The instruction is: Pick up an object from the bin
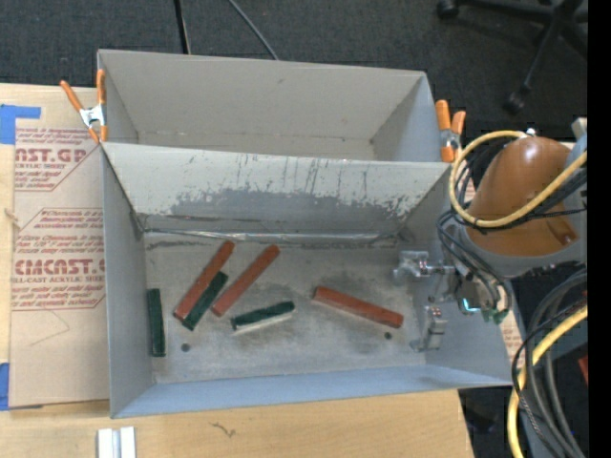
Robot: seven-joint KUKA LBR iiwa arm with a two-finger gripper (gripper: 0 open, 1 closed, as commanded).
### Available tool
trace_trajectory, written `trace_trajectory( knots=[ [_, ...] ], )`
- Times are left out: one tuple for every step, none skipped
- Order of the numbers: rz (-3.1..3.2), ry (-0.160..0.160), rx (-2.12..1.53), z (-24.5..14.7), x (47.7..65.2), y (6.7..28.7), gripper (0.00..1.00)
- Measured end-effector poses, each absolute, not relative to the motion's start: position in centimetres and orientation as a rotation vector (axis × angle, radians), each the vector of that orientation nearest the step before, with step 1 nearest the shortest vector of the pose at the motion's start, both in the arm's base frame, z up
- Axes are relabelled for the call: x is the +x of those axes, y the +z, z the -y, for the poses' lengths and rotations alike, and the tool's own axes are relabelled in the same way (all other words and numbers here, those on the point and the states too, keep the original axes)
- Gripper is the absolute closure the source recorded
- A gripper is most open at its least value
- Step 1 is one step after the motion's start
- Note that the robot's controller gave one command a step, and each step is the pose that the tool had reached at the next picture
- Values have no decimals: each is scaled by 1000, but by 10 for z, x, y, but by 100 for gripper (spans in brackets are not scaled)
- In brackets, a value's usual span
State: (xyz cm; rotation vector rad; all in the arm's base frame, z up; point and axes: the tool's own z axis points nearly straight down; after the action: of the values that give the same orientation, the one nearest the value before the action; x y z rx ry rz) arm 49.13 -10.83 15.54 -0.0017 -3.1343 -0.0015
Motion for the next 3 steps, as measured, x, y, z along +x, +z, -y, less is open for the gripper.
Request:
trace_trajectory(
  knots=[
    [3115,-3,388,101,522,90,0],
    [3025,-2,846,94,526,72,0],
    [3026,-1,845,94,527,72,100]
  ],
)
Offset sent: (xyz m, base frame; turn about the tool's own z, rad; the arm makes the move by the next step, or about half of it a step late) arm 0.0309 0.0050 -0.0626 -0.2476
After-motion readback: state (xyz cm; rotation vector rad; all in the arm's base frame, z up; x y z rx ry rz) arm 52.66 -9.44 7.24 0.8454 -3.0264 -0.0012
